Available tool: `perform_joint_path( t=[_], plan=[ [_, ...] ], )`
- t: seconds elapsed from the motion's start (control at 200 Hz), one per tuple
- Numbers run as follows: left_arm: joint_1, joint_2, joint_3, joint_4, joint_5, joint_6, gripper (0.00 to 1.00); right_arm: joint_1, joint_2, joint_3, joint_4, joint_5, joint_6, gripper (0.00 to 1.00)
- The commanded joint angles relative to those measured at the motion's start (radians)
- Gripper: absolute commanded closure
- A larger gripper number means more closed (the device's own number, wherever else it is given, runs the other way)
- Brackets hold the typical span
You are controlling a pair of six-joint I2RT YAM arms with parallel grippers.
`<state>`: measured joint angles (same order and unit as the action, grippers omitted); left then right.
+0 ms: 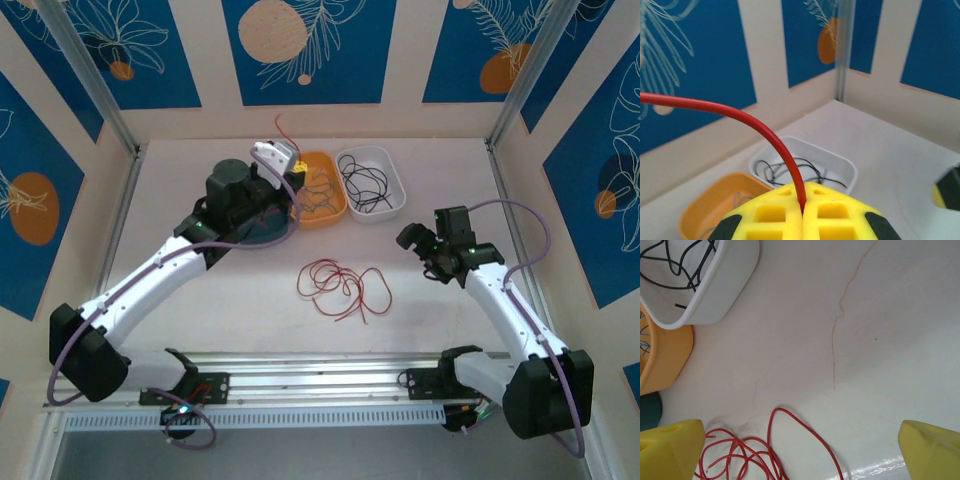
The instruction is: Untangle the cables
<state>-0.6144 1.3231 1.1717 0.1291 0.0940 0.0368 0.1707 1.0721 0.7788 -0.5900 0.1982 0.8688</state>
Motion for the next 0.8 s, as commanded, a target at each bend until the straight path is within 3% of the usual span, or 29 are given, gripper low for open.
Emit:
perform_joint_path(
  t=[0.0,0.285,0.535,0.795],
  plan=[
    [0.048,0.039,0.000,0.117,0.065,0.060,1.00,0.014,0.008,0.036,0.001,0.009,-0.002,0.01],
    [0.167,0.180,-0.006,0.263,0.141,0.062,1.00,0.049,0.025,0.061,-0.003,0.021,0.002,0.01],
    [0.245,0.309,-0.021,0.330,0.182,-0.069,1.00,0.075,0.045,0.070,-0.005,0.022,0.001,0.01],
    [0.246,0.390,0.037,0.073,0.006,-0.252,1.00,0.085,0.063,0.087,-0.012,0.015,-0.005,0.01]
  ],
)
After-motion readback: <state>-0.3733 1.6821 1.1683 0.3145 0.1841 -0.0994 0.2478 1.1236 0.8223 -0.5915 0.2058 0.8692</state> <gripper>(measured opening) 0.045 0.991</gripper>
